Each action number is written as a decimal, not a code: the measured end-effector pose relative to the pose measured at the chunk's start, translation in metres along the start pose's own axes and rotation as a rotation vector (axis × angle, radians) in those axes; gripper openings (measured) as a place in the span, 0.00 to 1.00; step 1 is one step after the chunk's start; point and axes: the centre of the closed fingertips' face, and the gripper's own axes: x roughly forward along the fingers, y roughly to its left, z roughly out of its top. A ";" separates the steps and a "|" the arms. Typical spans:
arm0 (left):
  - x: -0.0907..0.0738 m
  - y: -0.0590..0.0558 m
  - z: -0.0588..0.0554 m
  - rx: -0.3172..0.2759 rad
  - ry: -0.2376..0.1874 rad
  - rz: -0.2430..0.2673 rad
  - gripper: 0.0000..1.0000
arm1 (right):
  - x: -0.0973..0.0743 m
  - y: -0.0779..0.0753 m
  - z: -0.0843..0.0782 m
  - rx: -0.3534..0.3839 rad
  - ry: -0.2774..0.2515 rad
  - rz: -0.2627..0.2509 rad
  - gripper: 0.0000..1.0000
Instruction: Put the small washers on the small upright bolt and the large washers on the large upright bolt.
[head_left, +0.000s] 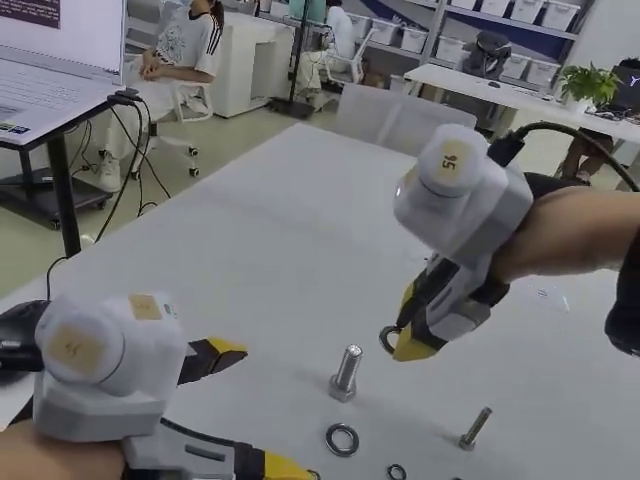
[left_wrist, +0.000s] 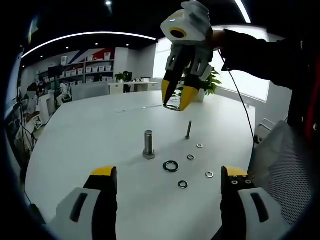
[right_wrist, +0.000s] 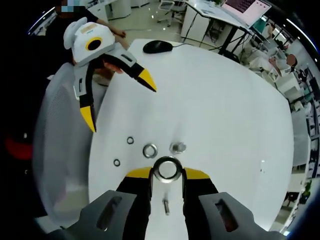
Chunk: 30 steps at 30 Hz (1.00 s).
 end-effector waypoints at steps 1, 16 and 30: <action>0.000 0.000 0.000 0.000 0.001 0.002 0.85 | 0.001 -0.001 0.001 -0.004 0.001 0.002 0.23; 0.000 0.002 -0.004 -0.010 0.007 -0.001 0.85 | 0.024 -0.018 0.014 -0.021 0.022 0.039 0.23; -0.001 0.004 -0.005 -0.017 0.006 0.009 0.84 | 0.045 -0.026 0.015 -0.034 0.048 0.054 0.23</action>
